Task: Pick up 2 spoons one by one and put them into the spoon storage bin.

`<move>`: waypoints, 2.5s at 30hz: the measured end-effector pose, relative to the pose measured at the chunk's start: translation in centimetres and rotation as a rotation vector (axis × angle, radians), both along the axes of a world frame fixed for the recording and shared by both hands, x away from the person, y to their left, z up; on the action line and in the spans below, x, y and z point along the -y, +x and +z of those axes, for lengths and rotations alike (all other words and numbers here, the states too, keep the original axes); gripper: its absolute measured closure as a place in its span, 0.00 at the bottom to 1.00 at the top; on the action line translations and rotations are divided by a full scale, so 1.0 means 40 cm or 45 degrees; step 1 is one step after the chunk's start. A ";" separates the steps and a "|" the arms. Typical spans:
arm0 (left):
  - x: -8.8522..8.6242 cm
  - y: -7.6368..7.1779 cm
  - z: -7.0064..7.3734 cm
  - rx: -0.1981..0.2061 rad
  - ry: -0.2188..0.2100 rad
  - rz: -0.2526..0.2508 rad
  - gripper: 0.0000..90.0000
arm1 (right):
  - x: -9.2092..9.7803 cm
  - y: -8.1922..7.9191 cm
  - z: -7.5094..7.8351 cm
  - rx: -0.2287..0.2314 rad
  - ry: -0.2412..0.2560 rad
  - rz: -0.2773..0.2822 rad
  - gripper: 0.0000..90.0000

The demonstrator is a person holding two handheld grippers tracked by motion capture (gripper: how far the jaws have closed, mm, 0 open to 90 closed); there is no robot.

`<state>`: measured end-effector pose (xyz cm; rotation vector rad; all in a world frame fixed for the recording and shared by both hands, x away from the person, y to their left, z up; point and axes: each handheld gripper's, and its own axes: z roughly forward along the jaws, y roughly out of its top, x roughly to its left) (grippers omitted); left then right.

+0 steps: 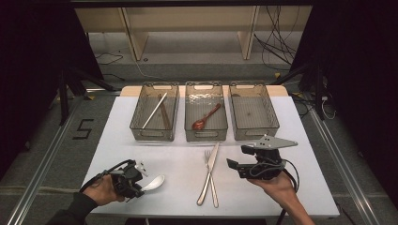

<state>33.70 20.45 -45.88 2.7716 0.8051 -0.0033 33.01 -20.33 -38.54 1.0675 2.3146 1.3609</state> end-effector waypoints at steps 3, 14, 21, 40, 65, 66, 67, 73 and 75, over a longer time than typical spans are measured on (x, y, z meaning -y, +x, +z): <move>-0.007 0.007 0.005 -0.006 -0.045 0.020 0.85 | 0.000 0.000 0.000 0.000 0.001 0.000 0.31; -0.037 0.031 0.022 -0.029 -0.287 0.175 0.85 | 0.000 0.000 0.000 0.001 0.002 0.000 0.31; -0.035 0.046 0.049 0.002 -0.403 0.232 0.85 | 0.000 0.000 0.001 0.001 0.003 -0.002 0.31; 0.052 0.136 0.171 0.286 -0.606 0.286 0.85 | 0.001 0.001 0.001 -0.001 0.009 -0.006 0.31; 0.218 0.328 0.223 0.326 -0.706 0.323 0.85 | 0.005 0.002 0.000 -0.003 0.018 -0.003 0.31; 0.223 0.336 0.220 0.330 -0.708 0.332 0.85 | 0.005 0.002 0.000 -0.001 0.020 -0.004 0.31; 0.226 0.345 0.218 0.325 -0.706 0.329 0.85 | 0.006 0.002 0.000 -0.001 0.021 -0.003 0.31; 0.241 0.384 0.198 0.315 -0.706 0.351 0.85 | 0.008 0.003 0.000 -0.003 0.019 -0.001 0.31; 0.248 0.393 0.196 0.313 -0.720 0.365 0.85 | 0.007 0.003 0.000 -0.002 0.020 0.000 0.31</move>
